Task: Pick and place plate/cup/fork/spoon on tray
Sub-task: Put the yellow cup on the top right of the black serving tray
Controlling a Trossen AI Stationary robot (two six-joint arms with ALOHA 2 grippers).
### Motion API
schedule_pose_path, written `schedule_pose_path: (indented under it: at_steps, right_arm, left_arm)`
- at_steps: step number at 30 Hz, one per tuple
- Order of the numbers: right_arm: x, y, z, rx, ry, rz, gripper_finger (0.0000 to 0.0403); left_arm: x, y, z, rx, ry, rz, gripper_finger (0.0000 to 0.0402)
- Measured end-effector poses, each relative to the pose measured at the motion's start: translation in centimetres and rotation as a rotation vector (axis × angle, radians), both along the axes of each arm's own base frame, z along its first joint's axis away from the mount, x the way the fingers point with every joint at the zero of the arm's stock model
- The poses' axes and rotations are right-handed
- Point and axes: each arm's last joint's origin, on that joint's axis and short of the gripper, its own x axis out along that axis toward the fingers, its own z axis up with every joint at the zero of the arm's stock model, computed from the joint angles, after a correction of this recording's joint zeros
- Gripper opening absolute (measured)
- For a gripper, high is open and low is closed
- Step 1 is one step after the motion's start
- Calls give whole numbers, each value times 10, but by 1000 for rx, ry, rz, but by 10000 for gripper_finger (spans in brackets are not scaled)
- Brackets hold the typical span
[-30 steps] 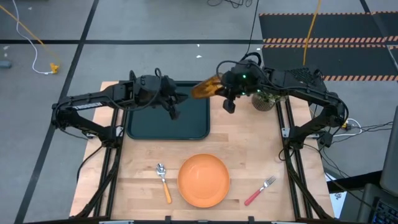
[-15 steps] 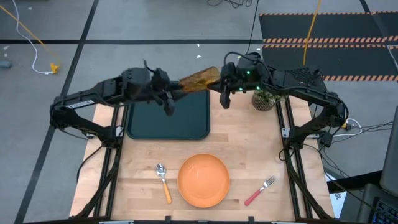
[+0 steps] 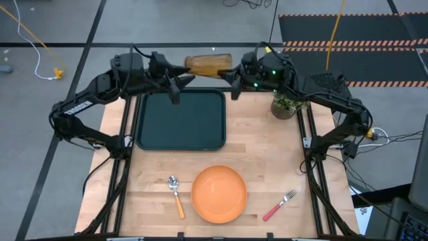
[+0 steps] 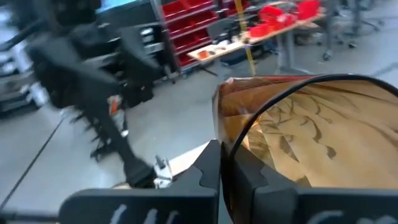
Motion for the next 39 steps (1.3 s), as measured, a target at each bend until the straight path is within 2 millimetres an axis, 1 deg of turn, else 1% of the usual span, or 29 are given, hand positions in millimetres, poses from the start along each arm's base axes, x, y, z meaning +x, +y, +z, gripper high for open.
schedule_pose_path:
  at_steps: [5,7,9,12,15,18,22,26,31,36,39]
  right_arm:
    - [12,-14,11,57,2,-39,0]
    - [22,-24,15,64,3,-55,0]
    - [30,-38,21,69,15,-78,0]
    - [42,-63,24,91,71,-106,0]
    - [51,-83,19,135,136,-106,0]
    - [57,-96,7,171,161,-89,0]
    - [59,-108,-11,220,223,-99,0]
    - [66,-118,-36,216,349,-99,0]
    - [74,-126,-65,211,496,-72,0]
    - [81,-132,-100,218,676,-30,0]
    - [84,-134,-113,218,738,-6,0]
  left_arm:
    - [-2,2,1,1,-1,11,186]
    - [-3,2,1,-1,-2,9,186]
    - [-3,0,1,-3,3,-2,186]
    - [-4,-2,1,-12,-4,-12,186]
    - [-4,-4,1,-48,-10,-14,186]
    - [-7,-6,-2,-92,13,-10,186]
    - [-12,-8,-10,-157,82,2,186]
    - [-15,-8,-18,-201,159,15,186]
    - [-17,-9,-27,-219,254,21,186]
    - [-20,-10,-33,-235,329,26,186]
    - [-22,-10,-36,-243,363,29,186]
